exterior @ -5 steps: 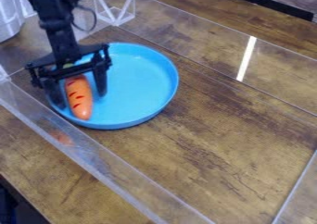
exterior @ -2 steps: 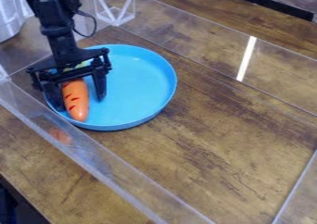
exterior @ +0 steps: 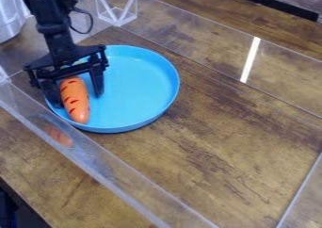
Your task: Remove the carrot from inside the blue tray and put it on the table
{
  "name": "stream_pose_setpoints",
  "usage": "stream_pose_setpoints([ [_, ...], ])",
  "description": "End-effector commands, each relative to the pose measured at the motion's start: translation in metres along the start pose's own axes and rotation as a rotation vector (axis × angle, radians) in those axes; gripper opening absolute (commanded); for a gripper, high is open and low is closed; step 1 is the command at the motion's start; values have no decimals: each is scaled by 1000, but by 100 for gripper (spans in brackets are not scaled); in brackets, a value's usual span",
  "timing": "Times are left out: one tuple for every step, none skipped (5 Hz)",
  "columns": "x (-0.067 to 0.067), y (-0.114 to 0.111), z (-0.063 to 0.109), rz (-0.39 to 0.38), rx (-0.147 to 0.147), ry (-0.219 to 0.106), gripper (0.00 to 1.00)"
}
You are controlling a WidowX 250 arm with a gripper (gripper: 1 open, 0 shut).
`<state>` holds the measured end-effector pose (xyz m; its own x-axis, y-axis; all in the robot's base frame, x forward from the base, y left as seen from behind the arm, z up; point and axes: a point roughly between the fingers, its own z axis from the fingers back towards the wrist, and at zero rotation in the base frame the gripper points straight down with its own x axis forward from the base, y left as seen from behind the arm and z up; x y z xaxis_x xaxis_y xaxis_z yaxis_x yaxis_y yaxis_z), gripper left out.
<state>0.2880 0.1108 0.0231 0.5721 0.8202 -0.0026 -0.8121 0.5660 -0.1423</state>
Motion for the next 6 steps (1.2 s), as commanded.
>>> stream_pose_setpoints([
  [12, -4, 8, 0, -20, -62, 100],
  [14, -2, 4, -12, -1, -68, 100],
  [17, 0, 1, -24, 17, -74, 100],
  [19, 2, -2, -29, 26, -79, 100],
  [21, 3, -4, -28, 35, -84, 100],
  [23, 4, -5, -24, 40, -87, 100],
])
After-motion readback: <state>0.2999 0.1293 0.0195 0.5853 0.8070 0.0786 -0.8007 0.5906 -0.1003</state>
